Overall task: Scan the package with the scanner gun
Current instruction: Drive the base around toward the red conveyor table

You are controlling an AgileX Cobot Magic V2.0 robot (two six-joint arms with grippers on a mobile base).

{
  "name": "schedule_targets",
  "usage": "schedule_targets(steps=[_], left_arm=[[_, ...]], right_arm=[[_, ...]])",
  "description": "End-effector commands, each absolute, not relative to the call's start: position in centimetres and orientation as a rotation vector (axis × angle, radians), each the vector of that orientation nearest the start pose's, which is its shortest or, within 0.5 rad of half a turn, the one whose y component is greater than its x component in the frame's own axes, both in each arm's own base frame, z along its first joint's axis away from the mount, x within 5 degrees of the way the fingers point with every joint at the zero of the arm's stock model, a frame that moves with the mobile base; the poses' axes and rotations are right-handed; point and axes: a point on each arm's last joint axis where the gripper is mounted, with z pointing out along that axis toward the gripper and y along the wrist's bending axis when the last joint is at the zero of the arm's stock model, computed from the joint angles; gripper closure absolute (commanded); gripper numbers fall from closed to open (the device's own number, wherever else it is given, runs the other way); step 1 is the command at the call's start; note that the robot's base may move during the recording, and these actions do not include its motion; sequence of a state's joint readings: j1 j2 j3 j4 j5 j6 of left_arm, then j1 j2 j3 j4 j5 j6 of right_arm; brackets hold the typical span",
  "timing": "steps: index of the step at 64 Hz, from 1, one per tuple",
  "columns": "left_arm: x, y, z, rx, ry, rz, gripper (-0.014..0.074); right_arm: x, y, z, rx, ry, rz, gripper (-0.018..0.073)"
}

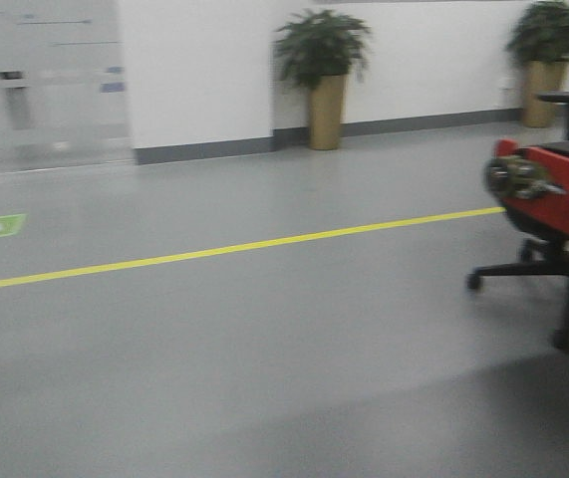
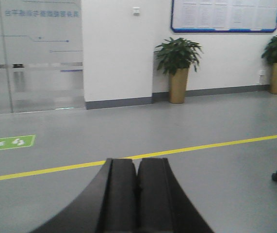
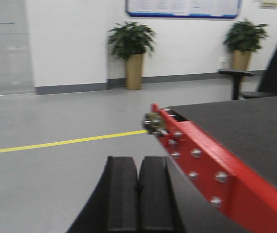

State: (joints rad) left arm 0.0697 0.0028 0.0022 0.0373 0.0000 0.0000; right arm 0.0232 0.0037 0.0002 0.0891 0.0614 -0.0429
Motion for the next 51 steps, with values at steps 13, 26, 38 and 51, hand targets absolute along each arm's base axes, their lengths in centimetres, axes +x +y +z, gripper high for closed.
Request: schedule_targets(steps=[13,26,38,51], left_arm=[[5.59,0.35,21.48,-0.022,1.466,0.077,0.0707],[5.59,0.35,21.48,-0.022,1.466,0.077,0.0707],[5.59,0.35,21.48,-0.022,1.466,0.077,0.0707],[5.59,0.35,21.48,-0.022,1.466,0.077,0.0707]], right_arm=[[5.64,0.15,20.92,0.011,1.528,0.051,0.0713],[5.64,0.15,20.92,0.011,1.528,0.051,0.0713],[5.64,0.15,20.92,0.011,1.528,0.051,0.0713],[5.64,0.15,20.92,0.011,1.528,0.051,0.0713]])
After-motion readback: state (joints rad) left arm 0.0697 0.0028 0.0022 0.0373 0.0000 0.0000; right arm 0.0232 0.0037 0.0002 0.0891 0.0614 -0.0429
